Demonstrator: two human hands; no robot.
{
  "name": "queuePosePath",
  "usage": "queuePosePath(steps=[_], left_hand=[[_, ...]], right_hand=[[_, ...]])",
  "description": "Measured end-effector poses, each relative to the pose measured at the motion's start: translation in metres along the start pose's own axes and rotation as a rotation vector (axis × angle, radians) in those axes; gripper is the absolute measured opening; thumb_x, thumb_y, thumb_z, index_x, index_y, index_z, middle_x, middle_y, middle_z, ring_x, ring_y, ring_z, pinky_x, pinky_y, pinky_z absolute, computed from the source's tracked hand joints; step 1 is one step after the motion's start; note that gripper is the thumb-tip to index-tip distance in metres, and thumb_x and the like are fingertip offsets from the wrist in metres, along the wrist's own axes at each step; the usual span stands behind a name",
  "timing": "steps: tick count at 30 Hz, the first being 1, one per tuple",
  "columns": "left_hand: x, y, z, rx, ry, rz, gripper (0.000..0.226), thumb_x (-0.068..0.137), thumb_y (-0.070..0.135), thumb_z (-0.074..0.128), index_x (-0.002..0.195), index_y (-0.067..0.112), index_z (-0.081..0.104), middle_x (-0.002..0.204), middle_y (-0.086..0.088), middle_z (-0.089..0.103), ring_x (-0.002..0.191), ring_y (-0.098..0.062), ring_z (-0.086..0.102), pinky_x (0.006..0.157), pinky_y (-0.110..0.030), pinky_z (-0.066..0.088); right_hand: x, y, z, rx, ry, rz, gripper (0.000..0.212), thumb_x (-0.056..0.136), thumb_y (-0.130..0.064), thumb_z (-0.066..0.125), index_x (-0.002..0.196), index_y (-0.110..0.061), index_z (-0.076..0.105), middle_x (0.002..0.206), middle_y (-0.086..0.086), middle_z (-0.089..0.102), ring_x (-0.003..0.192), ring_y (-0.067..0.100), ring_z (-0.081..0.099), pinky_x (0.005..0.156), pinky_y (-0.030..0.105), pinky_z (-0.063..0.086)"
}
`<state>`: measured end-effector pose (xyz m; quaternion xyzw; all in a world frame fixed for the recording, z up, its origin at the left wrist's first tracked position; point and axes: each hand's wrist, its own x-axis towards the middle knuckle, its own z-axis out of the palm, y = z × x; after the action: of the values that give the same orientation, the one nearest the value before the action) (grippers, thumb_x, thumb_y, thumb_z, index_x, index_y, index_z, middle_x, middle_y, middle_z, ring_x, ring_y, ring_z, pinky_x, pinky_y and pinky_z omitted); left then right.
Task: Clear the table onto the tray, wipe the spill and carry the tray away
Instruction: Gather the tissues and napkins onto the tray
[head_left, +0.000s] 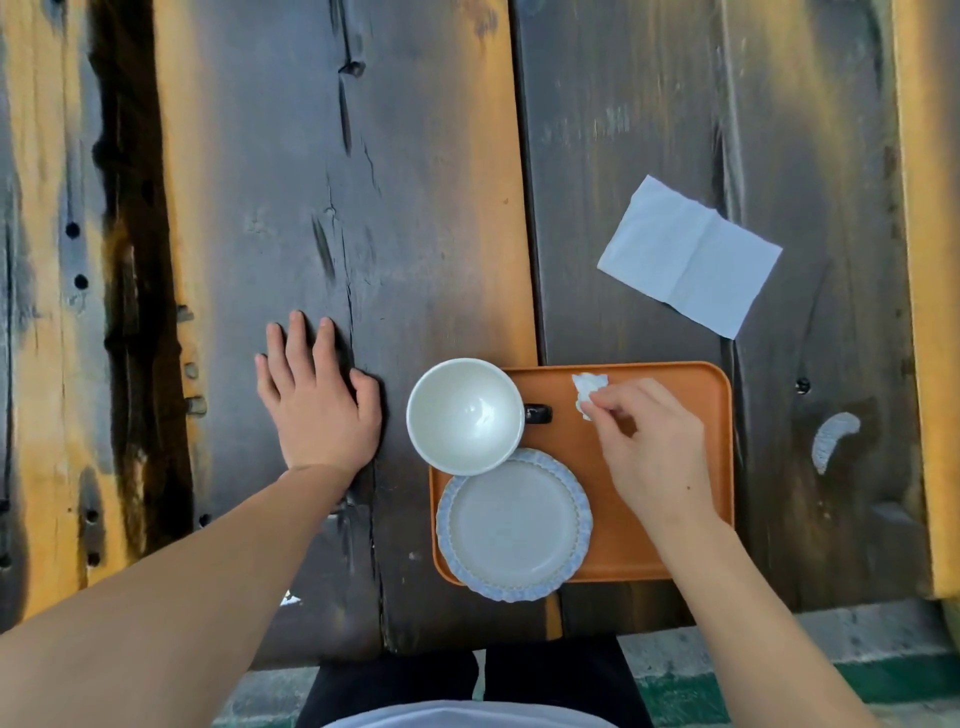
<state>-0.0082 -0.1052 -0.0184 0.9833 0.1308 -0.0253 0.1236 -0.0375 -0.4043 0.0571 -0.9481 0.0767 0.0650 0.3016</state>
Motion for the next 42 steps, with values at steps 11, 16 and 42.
queuePosePath(steps=[11,16,42], left_hand=[[0.0,-0.002,0.002,0.003,0.002,0.0,0.064,0.093,0.03,0.039,0.153,0.008,0.041,0.167,-0.021,0.029,0.158,-0.042,0.017,0.128,-0.059,0.01],[0.0,-0.002,0.001,-0.021,0.003,0.006,0.064,0.093,0.03,0.037,0.152,0.006,0.043,0.167,-0.022,0.03,0.157,-0.044,0.019,0.128,-0.06,0.011],[-0.08,-0.044,-0.086,-0.337,-0.574,-0.136,0.016,0.101,0.018,0.053,0.107,0.01,0.066,0.108,-0.018,0.072,0.104,-0.04,0.068,0.095,-0.047,0.055]], right_hand=[[-0.003,0.001,0.023,0.029,-0.13,-0.032,0.011,0.083,-0.019,0.078,0.085,-0.013,0.068,0.084,-0.002,0.062,0.076,0.012,0.057,0.064,0.032,0.056],[-0.003,-0.002,0.025,0.018,-0.128,-0.027,0.009,0.084,-0.015,0.076,0.087,-0.013,0.068,0.085,-0.003,0.061,0.077,0.011,0.055,0.066,0.032,0.056],[-0.293,0.041,-0.01,0.591,0.053,0.994,0.018,0.094,-0.024,0.065,0.105,-0.012,0.057,0.091,0.006,0.064,0.078,0.023,0.066,0.075,0.04,0.056]])
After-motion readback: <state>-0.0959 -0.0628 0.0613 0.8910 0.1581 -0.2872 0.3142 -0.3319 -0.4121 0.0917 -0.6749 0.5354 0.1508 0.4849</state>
